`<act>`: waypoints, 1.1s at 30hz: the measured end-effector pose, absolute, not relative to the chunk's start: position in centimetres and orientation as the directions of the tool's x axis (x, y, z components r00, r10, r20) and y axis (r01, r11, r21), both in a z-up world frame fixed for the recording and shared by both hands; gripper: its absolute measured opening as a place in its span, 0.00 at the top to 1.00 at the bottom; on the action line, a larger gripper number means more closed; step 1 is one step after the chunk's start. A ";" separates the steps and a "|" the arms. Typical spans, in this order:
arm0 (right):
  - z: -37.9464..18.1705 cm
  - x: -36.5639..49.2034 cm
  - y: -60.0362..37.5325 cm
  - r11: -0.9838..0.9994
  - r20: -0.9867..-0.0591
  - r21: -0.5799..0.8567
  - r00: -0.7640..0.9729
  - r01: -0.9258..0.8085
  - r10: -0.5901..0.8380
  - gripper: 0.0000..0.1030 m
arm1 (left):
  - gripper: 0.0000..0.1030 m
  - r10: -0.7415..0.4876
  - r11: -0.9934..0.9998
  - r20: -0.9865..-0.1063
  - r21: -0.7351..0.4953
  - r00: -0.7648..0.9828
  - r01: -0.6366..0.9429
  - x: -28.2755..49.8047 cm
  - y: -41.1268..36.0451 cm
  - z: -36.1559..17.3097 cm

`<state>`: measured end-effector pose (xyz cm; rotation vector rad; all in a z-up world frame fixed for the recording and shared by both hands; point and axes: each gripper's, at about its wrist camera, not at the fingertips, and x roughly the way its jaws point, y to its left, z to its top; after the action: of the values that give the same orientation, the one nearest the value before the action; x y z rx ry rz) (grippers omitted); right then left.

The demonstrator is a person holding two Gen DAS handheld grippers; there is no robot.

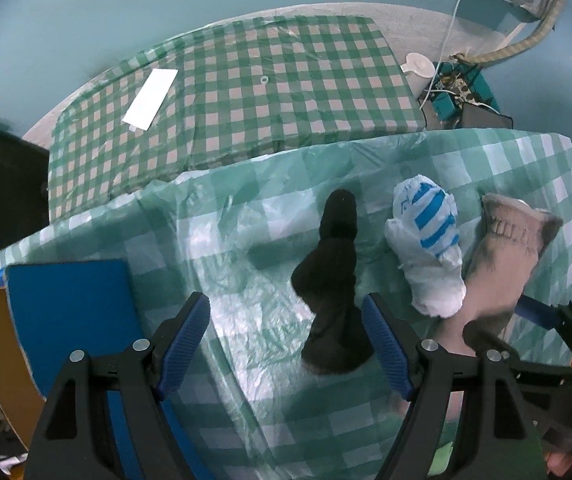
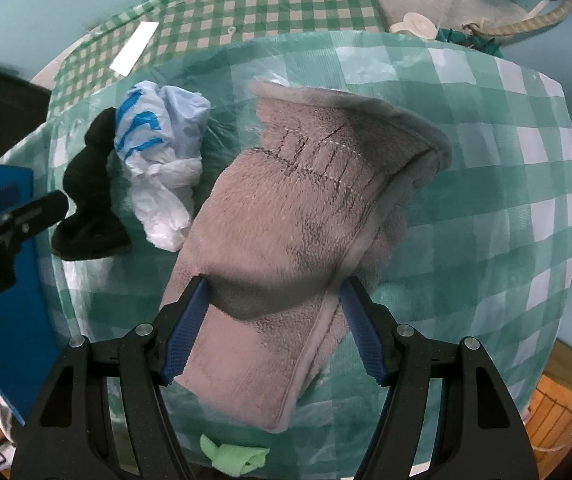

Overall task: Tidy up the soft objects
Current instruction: 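Grasp the black sock with the left tool while the right grasps the grey-brown fleece sock, then lift the black sock and fleece sock off the table with both tools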

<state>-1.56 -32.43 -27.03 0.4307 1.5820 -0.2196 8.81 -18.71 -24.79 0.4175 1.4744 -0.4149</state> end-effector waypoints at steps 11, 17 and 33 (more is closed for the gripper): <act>-27.3 -1.7 -31.7 0.931 -0.995 0.090 -0.016 0.354 0.102 0.36 | 0.23 0.018 0.852 -1.000 0.024 0.018 0.523 9.6 -20.6 -27.1; -26.6 -1.9 -31.7 0.945 -0.997 0.072 -0.002 0.320 0.077 0.61 | 0.46 0.034 0.845 -0.999 0.029 0.001 0.533 9.4 -20.7 -28.0; -23.1 -1.6 -31.5 0.967 -0.992 0.118 0.058 0.226 0.108 0.87 | 0.64 0.018 0.839 -0.999 0.037 0.041 0.543 7.6 -18.5 -26.3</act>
<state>-1.57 -31.46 -23.10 0.2696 1.5156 -0.0910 7.59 -18.51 -26.27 0.4710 1.4892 -0.4253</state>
